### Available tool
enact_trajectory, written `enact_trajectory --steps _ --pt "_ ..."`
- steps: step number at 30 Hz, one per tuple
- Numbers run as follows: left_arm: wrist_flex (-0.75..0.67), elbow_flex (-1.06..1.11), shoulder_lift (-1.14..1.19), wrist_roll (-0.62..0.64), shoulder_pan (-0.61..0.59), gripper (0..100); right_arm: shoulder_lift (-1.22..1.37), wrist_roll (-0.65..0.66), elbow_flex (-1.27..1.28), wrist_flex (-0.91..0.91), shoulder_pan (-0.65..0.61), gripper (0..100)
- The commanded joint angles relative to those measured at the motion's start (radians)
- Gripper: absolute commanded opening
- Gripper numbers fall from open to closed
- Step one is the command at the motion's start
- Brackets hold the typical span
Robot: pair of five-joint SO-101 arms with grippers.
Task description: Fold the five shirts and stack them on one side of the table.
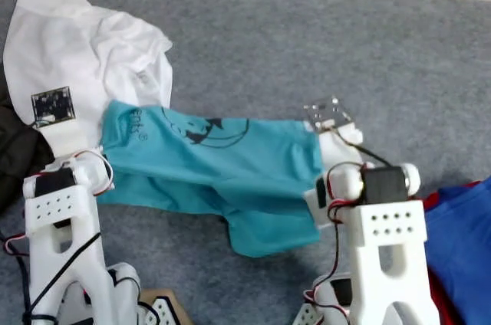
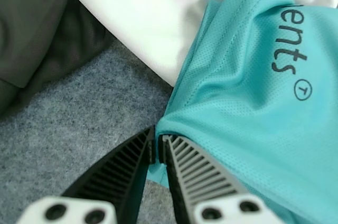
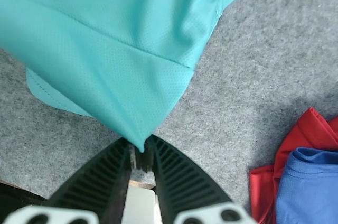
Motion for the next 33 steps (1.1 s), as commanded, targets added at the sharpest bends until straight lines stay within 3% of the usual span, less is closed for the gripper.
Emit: enact_trajectory --steps 1,6,11,18,25,33 --pt "-0.018 -0.001 -0.028 -0.038 -0.012 1 -0.021 0.012 0.005 0.007 -0.005 0.6" --pt "-0.026 0.073 -0.030 -0.121 0.033 1 -0.027 0.014 0.091 -0.028 -0.007 0.6" --pt "-0.109 0.143 -0.030 -0.121 0.051 1 -0.022 0.037 0.134 -0.059 -0.005 0.6" --pt "-0.123 0.145 -0.030 -0.121 0.024 1 -0.022 0.048 0.142 -0.054 -0.001 0.6" --pt "-0.118 0.119 -0.030 -0.121 0.022 1 -0.028 0.077 0.048 0.091 -0.058 0.6" --pt "-0.123 0.183 -0.030 -0.121 0.074 1 -0.031 0.118 0.174 0.002 -0.065 0.6"
